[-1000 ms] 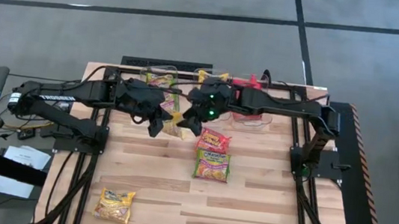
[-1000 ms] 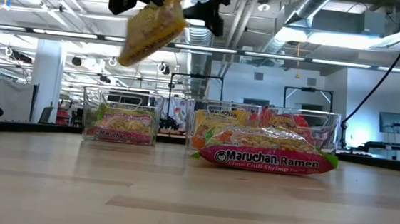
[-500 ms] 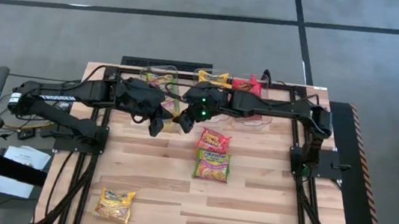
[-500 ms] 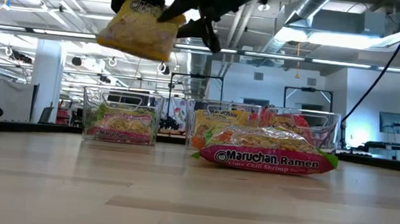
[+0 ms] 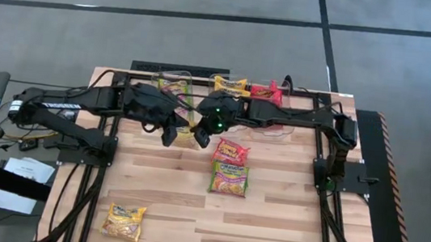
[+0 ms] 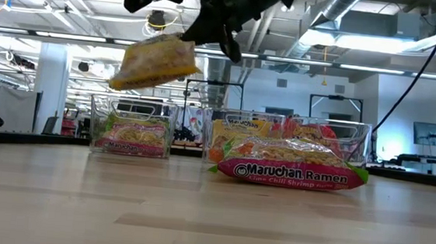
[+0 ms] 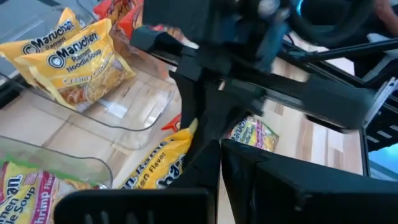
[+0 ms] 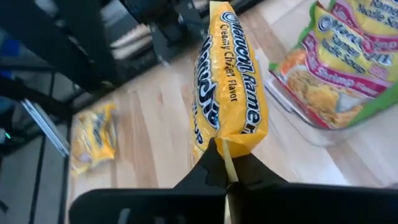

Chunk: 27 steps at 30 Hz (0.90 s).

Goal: Sort Maruchan noodles
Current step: Put the yellow noodle pack into the middle transparent bin

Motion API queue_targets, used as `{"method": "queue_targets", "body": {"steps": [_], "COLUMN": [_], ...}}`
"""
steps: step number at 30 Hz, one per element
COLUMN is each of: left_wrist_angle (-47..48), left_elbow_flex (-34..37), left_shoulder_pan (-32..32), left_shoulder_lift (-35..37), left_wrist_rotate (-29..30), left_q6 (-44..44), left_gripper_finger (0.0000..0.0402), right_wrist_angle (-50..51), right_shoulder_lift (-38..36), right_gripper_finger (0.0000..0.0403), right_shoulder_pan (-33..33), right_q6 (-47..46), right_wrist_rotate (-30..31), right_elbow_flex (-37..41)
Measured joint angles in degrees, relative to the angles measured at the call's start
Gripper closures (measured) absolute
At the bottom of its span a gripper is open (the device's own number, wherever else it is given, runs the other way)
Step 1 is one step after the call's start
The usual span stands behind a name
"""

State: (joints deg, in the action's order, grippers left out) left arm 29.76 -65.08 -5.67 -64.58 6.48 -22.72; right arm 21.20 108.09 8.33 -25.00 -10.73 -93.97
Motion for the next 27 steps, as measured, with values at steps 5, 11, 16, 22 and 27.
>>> {"method": "queue_targets", "body": {"steps": [5, 11, 16, 22, 27], "left_wrist_angle": [-0.37, -1.13, -0.91, 1.83, 6.37], "left_elbow_flex": [0.00, -0.02, -0.02, -0.02, 0.06], "left_shoulder_pan": [0.00, 0.00, 0.02, 0.03, 0.68], "left_shoulder_lift": [1.20, 3.29, 4.27, 4.52, 4.52], "left_wrist_rotate": [0.00, 0.00, 0.00, -2.16, -3.06], "left_q6": [0.00, -0.05, -0.20, -0.57, -1.98], "left_gripper_finger": [0.0402, 0.0402, 0.0402, 0.0402, 0.0401], "right_wrist_angle": [2.95, 8.64, 10.66, 14.08, 20.40], "right_shoulder_lift": [-0.80, -4.35, -8.51, -12.19, -13.73], "right_gripper_finger": [0.0398, 0.0399, 0.0400, 0.0400, 0.0400], "right_shoulder_pan": [1.29, 3.51, 6.50, 12.04, 16.24], "right_q6": [3.51, 10.03, 14.86, 17.80, 20.37], "right_wrist_rotate": [-0.94, -0.86, 0.82, 3.51, 5.05], "right_elbow_flex": [0.02, 0.09, -0.03, 0.00, 0.23]}}
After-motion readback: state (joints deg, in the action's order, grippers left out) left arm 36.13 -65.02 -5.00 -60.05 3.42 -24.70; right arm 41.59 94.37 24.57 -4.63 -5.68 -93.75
